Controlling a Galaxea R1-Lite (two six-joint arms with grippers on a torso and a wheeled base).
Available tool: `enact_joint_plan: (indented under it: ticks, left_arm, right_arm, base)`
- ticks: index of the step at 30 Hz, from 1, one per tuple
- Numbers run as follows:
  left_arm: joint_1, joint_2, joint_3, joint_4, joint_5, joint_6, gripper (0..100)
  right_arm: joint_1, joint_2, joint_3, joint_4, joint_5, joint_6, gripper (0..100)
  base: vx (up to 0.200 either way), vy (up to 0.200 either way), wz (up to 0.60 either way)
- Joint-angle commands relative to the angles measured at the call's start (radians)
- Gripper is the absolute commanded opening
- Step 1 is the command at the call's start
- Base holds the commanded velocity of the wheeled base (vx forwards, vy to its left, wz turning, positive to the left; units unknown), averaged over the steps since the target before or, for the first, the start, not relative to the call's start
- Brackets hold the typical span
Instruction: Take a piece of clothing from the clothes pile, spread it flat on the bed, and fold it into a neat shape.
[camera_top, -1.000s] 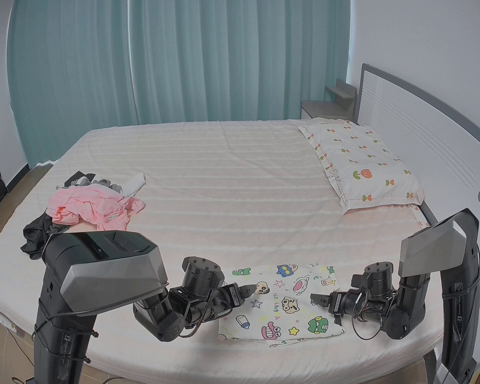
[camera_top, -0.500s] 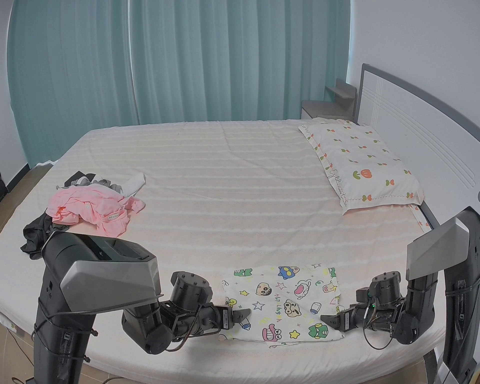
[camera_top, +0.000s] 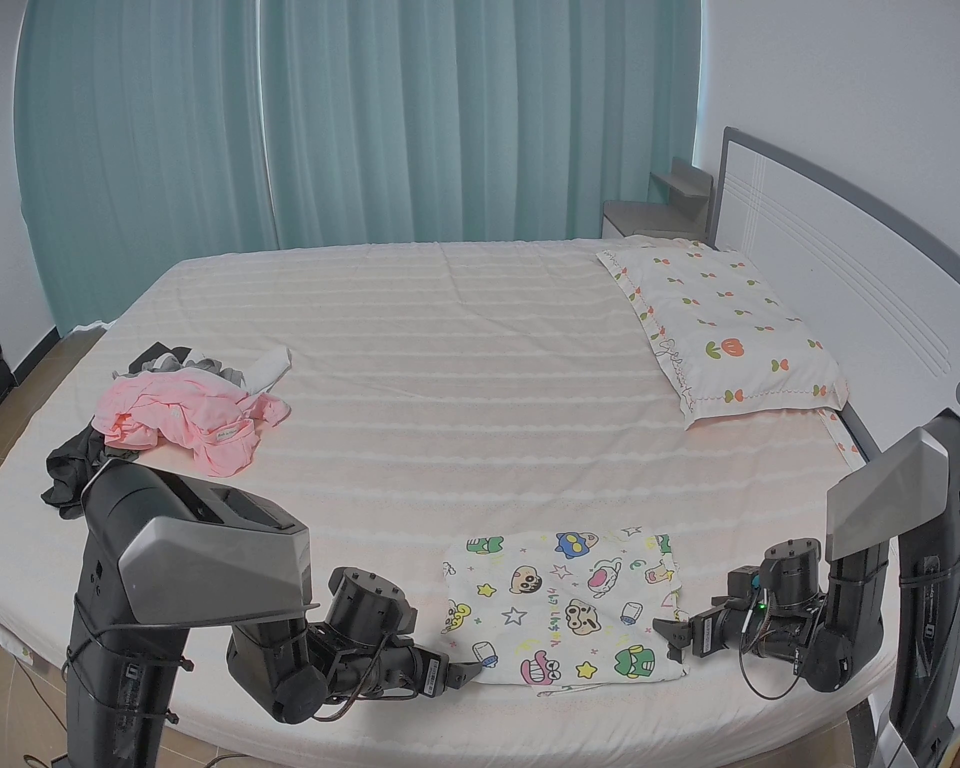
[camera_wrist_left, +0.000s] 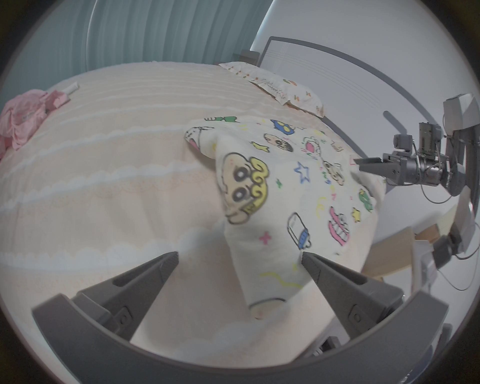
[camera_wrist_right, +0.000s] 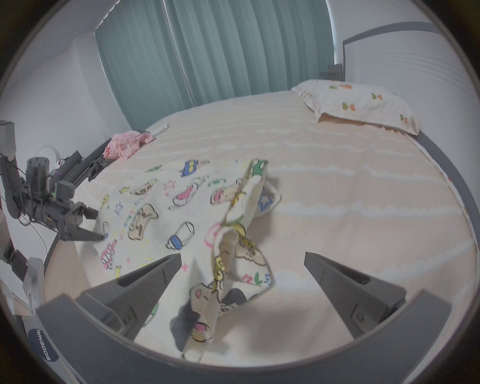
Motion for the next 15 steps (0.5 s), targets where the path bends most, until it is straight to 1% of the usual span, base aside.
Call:
enact_joint_plan:
  ticks: [1,2,4,5,6,7,8,9,10,11,14,15]
  left_arm:
    - [0.020,-0.041,0.030,0.000,-0.077,-0.014,100]
    - [0.033,-0.048,0.034,-0.004,-0.106,-0.030,100]
    - [0.056,-0.059,0.034,-0.023,-0.147,-0.076,100]
    - [0.056,-0.059,0.034,-0.023,-0.147,-0.076,100]
    - [0.080,-0.064,0.031,-0.067,-0.190,-0.151,100]
    - [0.080,-0.064,0.031,-0.067,-0.190,-0.151,100]
    - [0.100,-0.064,0.028,-0.110,-0.238,-0.237,100]
    - [0.105,-0.062,0.027,-0.118,-0.249,-0.260,100]
    - [0.109,-0.067,0.020,-0.150,-0.276,-0.333,100]
    - [0.111,-0.071,0.019,-0.176,-0.289,-0.379,100]
    - [0.112,-0.070,0.017,-0.222,-0.286,-0.444,100]
    - [0.114,-0.068,0.014,-0.233,-0.279,-0.456,100]
  right_arm:
    - [-0.013,-0.092,0.029,-0.049,0.007,0.010,100]
    - [-0.028,-0.100,0.025,-0.055,0.008,0.018,100]
    - [-0.031,-0.106,0.003,-0.055,0.008,0.056,100]
    - [-0.031,-0.106,0.003,-0.055,0.008,0.056,100]
    - [-0.014,-0.098,-0.040,-0.055,0.002,0.113,100]
    - [-0.014,-0.098,-0.040,-0.055,0.002,0.113,100]
    - [0.010,-0.095,-0.084,-0.055,-0.001,0.184,100]
    - [0.018,-0.095,-0.095,-0.055,0.001,0.207,100]
    - [0.053,-0.094,-0.138,-0.055,0.001,0.311,100]
    - [0.088,-0.094,-0.170,-0.055,-0.002,0.403,100]
    - [0.141,-0.091,-0.219,-0.055,-0.004,0.536,100]
    - [0.150,-0.086,-0.228,-0.055,-0.002,0.550,100]
  base:
    - [0.000,0.000,0.00]
    - [0.000,0.000,0.00]
    - [0.000,0.000,0.00]
    - [0.000,0.000,0.00]
    - [0.000,0.000,0.00]
    - [0.000,0.000,0.00]
    - [0.000,0.000,0.00]
    - [0.000,0.000,0.00]
    - [0.000,0.000,0.00]
    - [0.000,0.000,0.00]
    - [0.000,0.000,0.00]
    - [0.000,0.000,0.00]
